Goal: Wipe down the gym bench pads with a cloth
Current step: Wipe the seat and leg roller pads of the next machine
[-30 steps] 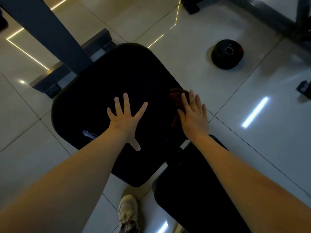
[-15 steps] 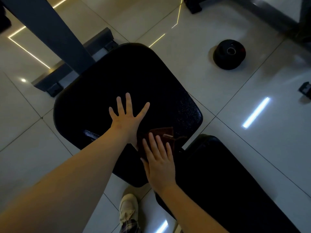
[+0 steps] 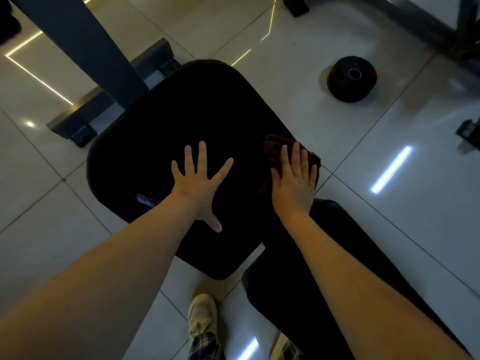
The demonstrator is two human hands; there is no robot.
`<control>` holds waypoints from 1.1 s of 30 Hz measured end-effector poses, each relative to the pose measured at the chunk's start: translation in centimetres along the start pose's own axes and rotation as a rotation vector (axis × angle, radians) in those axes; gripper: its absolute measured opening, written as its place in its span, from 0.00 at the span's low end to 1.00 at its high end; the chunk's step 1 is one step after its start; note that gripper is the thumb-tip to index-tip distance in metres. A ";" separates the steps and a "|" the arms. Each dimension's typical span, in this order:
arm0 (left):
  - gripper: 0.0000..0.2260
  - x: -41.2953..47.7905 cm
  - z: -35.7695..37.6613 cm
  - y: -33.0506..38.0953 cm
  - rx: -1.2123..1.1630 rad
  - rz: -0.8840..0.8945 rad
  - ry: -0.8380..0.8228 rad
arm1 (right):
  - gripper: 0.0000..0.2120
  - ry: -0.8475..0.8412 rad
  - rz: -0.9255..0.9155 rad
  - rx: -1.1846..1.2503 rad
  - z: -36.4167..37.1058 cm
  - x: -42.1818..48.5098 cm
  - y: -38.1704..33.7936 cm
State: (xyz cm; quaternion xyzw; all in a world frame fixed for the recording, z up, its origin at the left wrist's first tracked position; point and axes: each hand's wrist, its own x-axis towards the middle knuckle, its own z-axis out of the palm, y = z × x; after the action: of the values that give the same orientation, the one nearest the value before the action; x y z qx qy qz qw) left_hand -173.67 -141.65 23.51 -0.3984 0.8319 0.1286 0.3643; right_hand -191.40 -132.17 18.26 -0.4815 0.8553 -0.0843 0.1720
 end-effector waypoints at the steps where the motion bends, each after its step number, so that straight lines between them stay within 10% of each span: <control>1: 0.69 0.0 0.1 0.0 0.010 -0.001 0.000 | 0.26 0.009 0.022 0.016 0.5 -0.7 -0.6; 15: 0.70 -1.0 1.1 -2.0 0.206 0.056 0.007 | 0.27 -0.104 -0.536 -0.127 5.1 -10.0 -2.6; 27: 0.67 -1.9 1.3 -2.9 0.079 0.066 -0.006 | 0.27 -0.026 0.022 0.003 0.9 -1.6 -1.9; 33: 0.63 -2.8 2.6 -3.1 0.023 0.031 0.028 | 0.28 -0.069 0.007 -0.008 0.8 -2.6 -2.1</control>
State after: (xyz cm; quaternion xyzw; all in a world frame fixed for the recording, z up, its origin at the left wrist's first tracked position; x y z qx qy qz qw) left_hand -168.83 -140.80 23.86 -0.3831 0.8443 0.1192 0.3551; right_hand -188.18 -131.08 18.68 -0.4816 0.8510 -0.0636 0.1998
